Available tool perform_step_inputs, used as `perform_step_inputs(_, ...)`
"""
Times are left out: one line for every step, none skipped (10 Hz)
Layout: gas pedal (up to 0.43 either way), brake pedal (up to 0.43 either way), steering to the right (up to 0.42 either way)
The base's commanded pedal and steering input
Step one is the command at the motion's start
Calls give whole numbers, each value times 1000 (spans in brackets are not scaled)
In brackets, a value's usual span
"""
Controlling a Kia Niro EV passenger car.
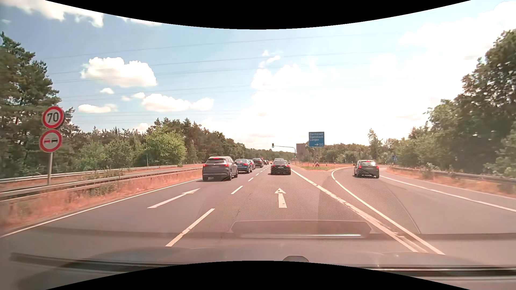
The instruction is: Follow the waypoints while adhering to traffic rules and regulations
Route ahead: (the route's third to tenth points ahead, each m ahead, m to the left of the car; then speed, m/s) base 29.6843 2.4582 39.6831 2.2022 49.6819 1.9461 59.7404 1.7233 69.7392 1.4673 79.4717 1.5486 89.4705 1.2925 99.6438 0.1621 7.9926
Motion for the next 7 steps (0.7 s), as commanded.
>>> perform_step_inputs(0, 165, -1)
perform_step_inputs(0, 165, -1)
perform_step_inputs(0, 165, -1)
perform_step_inputs(0, 165, -1)
perform_step_inputs(0, 165, -1)
perform_step_inputs(0, 171, -1)
perform_step_inputs(0, 165, -1)
